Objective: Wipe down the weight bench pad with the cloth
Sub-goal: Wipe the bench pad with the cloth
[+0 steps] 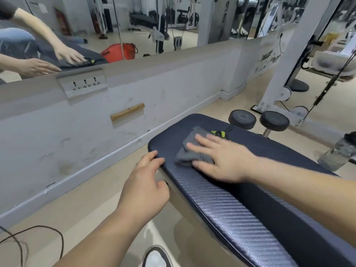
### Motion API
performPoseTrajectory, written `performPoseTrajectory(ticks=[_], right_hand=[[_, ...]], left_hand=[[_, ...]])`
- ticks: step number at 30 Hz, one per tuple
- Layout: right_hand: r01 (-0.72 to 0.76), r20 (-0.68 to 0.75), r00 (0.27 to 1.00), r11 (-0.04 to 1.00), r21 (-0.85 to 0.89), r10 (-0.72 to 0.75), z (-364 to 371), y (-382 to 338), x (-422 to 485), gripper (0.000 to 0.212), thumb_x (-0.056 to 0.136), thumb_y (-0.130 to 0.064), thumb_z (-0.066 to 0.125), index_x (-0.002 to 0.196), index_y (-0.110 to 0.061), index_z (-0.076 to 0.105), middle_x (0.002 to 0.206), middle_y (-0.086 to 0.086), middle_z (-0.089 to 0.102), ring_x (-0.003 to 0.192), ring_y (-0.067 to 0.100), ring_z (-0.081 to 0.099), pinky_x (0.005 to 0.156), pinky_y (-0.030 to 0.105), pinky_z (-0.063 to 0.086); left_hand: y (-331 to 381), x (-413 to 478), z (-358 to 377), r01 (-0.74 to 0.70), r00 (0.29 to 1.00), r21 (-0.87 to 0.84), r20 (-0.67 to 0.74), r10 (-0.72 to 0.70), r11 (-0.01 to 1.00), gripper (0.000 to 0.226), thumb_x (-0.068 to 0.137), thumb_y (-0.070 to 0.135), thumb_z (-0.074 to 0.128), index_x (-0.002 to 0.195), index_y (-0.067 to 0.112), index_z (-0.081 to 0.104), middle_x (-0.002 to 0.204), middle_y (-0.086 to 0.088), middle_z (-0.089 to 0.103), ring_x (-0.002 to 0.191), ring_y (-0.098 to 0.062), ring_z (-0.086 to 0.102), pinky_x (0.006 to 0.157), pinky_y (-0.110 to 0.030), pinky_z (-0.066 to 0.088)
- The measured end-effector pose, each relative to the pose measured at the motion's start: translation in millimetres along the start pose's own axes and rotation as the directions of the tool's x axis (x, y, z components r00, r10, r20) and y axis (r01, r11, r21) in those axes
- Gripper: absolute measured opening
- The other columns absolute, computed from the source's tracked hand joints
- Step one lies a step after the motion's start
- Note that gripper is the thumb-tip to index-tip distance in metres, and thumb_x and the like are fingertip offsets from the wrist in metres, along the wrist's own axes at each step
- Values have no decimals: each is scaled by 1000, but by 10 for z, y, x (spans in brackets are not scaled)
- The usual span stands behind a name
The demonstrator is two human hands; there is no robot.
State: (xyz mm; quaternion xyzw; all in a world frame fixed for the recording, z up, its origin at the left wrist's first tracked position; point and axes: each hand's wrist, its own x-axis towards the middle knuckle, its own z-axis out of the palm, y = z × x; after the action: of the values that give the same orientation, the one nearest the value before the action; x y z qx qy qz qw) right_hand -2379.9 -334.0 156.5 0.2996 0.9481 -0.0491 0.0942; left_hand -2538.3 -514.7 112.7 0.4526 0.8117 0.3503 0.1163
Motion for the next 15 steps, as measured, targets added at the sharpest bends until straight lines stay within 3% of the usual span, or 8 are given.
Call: performPoseTrajectory(ticks=[4, 6, 9, 12, 13, 15], right_hand=[[-368, 4, 929, 921, 127, 370, -16, 109, 696, 70, 96, -72, 23, 161, -49, 8, 175, -6, 1, 161, 30, 1, 127, 57, 9], [-416, -31, 906, 901, 123, 422, 52, -66, 807, 71, 96, -70, 22, 162, -47, 8, 175, -3, 2, 160, 34, 1, 124, 63, 9], [-201, -32, 978, 976, 86, 205, 46, -479, 610, 70, 97, -71, 24, 162, -48, 9, 175, -4, 3, 161, 33, 2, 125, 61, 8], [25, -22, 999, 999, 42, -24, 60, -626, 149, 68, 98, -72, 26, 161, -51, 8, 175, -6, 3, 161, 26, 0, 128, 52, 6], [60, -11, 998, 997, 39, -59, 56, -594, 6, 68, 97, -73, 26, 160, -53, 8, 175, -9, 2, 161, 23, -1, 129, 48, 6], [79, 12, 997, 997, 18, -79, 51, -487, -179, 71, 91, -81, 20, 157, -58, 7, 174, -14, 1, 161, 18, -2, 130, 43, 7]], left_hand=[[3, 7, 2, 28, 999, 0, -35, -28, 1000, 58, 88, 5, 50, 143, 23, 53, 158, 16, 35, 144, -4, 31, 107, -12, 21], [2, 10, 4, 22, 999, -13, -37, -23, 1000, 59, 88, 2, 47, 143, 22, 53, 158, 15, 37, 143, -3, 32, 107, -10, 20], [-60, 37, -3, 25, 998, -10, -50, -26, 1000, 62, 85, -4, 43, 140, 20, 55, 155, 14, 41, 140, -6, 39, 104, -11, 24], [-89, 45, -32, 100, 992, -24, -75, -101, 995, 50, 82, -8, 42, 116, 18, 69, 151, 10, 44, 132, -13, 49, 95, -17, 33], [-77, 41, -48, 119, 990, -33, -76, -121, 992, 46, 82, -8, 42, 107, 18, 70, 150, 10, 45, 128, -13, 51, 92, -18, 34], [-41, 19, -72, 107, 990, -46, -84, -111, 993, 47, 83, -7, 42, 108, 21, 69, 143, 15, 48, 112, -4, 50, 88, -18, 36]])
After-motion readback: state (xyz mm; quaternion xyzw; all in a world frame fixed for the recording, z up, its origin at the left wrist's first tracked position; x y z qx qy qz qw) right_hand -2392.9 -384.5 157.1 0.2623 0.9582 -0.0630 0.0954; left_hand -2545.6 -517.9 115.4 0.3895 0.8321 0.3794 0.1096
